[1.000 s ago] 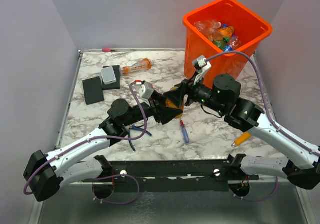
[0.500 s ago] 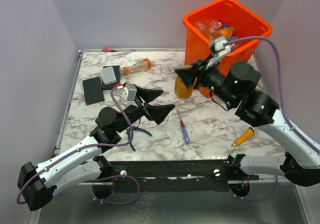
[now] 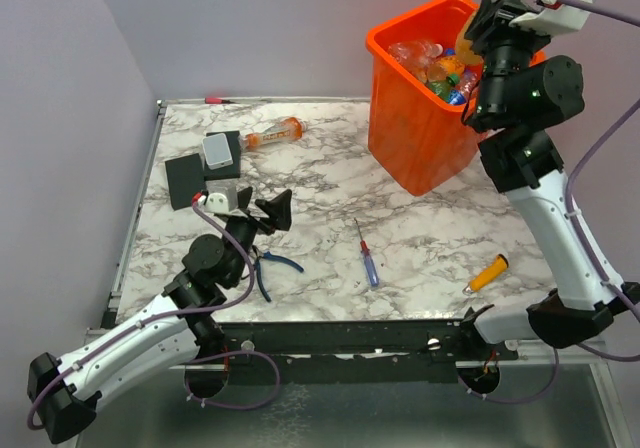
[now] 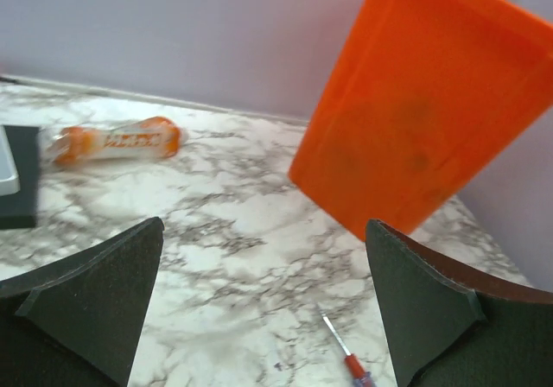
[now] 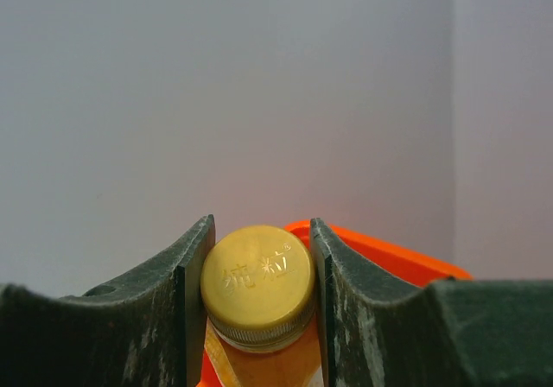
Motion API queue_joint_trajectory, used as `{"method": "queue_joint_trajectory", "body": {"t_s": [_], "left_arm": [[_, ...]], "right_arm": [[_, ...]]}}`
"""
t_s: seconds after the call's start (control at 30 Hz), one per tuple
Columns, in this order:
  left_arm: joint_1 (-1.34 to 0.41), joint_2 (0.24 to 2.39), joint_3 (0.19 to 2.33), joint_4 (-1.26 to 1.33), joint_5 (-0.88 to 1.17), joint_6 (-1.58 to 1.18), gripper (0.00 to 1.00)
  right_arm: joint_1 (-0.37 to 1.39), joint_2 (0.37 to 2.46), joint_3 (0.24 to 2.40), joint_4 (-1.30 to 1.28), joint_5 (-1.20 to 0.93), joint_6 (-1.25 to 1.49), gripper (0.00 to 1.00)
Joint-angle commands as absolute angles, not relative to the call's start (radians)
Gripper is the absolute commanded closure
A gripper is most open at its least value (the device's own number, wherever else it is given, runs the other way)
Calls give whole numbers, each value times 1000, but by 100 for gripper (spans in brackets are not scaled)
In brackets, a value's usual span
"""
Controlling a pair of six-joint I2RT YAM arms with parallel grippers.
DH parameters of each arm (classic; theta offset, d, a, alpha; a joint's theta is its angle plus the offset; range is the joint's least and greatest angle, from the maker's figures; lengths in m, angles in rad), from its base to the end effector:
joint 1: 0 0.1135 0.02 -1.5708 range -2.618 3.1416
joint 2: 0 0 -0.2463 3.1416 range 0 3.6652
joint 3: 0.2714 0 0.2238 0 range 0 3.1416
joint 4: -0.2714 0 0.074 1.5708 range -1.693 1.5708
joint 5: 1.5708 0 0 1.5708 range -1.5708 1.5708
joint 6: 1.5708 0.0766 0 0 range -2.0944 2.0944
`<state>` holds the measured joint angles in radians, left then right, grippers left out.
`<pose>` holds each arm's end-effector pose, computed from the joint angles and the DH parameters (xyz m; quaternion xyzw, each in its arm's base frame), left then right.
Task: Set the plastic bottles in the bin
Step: Place the plastic bottle in the trash bin.
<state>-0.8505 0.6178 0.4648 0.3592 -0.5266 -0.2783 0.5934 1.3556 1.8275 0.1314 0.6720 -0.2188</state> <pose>0.1468 -0.1089 0.3113 -0.0220 0.6411 -0.2622 0.7209 0.2277 0.0961 0.5816 0.0947 0.5187 0.0050 0.8497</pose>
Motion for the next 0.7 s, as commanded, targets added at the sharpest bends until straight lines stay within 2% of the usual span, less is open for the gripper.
{"method": "queue_joint_trajectory", "body": {"t_s": [0.0,0.13,0.23,0.5,0.53,0.57,0.63,0.67], "left_arm": [[-850,558,429,294,-704,-252,1],[-851,541,443,260,-733,-246,1],[-851,539,451,235,-759,-251,1],[-850,537,455,218,-794,-255,1],[-851,536,456,216,-798,-254,1],[-850,536,456,212,-800,-254,1],[-850,534,456,210,-804,-253,1],[-851,535,455,212,-803,-252,1]], "right_arm": [[462,1410,1834,362,734,-191,100],[314,1460,1826,363,729,-67,100],[211,1503,1832,256,671,99,100],[166,1623,1862,52,535,210,100],[166,1630,1864,28,513,223,97],[166,1636,1864,12,492,237,86],[166,1650,1883,-43,461,259,50],[166,1655,1896,-66,446,267,38]]}}
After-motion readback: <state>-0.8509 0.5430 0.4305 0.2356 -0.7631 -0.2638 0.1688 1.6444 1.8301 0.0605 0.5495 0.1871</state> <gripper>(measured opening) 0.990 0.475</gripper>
